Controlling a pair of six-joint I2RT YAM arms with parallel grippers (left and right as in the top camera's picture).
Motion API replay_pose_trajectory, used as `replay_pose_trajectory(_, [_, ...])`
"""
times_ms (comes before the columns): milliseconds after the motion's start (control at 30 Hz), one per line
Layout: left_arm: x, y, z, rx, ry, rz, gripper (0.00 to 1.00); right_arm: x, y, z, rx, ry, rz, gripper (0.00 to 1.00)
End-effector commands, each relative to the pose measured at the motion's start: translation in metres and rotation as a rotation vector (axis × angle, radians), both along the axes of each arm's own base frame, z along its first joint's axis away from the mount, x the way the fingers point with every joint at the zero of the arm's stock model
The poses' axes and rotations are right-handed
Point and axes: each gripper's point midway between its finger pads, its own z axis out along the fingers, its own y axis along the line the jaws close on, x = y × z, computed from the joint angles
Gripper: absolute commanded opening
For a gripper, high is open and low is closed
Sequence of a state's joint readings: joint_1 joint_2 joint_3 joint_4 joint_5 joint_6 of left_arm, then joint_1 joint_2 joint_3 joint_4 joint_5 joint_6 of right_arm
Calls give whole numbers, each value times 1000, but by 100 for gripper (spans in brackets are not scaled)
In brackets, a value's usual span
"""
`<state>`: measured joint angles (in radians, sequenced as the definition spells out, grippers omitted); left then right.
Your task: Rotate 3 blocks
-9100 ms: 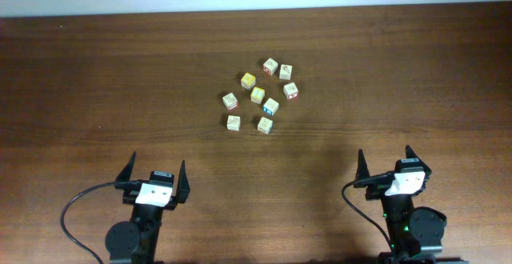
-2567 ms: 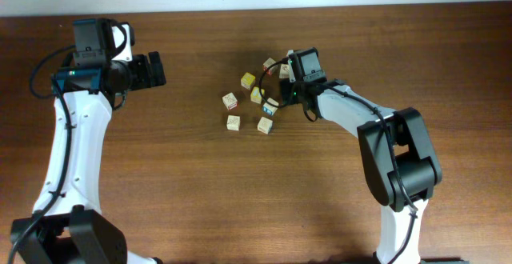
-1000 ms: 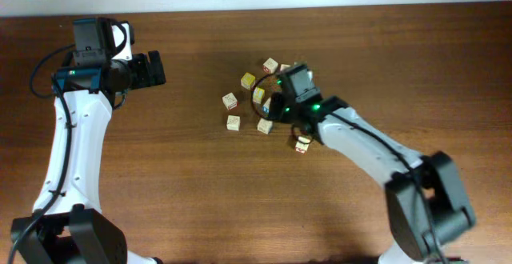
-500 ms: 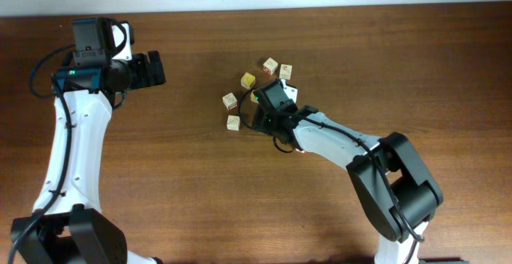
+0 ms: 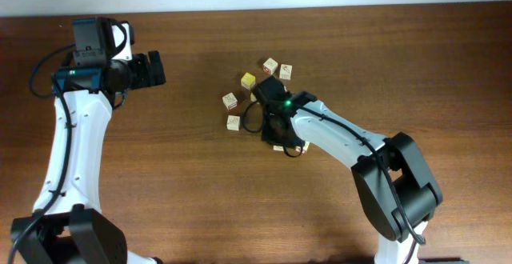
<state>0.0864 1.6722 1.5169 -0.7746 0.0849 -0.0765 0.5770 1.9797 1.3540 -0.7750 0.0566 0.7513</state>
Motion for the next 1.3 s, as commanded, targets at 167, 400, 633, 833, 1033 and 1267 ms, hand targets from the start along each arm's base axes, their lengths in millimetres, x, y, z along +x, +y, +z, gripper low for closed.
replay_pose_trajectory(167, [4,2,6,-1,-16,16,99,2,-20,-2,-105,-30,-64,33])
replay_pose_trajectory(400, [4,2,6,-1,-16,16,99,21,-6,19,-68,-90,-1,48])
replay_pose_trajectory(633, [4,2,6,-1,-15,16,99,95,21,89,36,-342,80,56])
replay_pose_trajectory(833, [4,2,6,-1,-16,16,99,107,20,30,3,-289,-17,56])
replay_pose_trajectory(1033, [4,2,6,-1,-16,16,99,111,15,13,-5,-272,-42,55])
replay_pose_trajectory(1267, [4,2,6,-1,-16,16,99,100,17,-6,7,-199,-43,44])
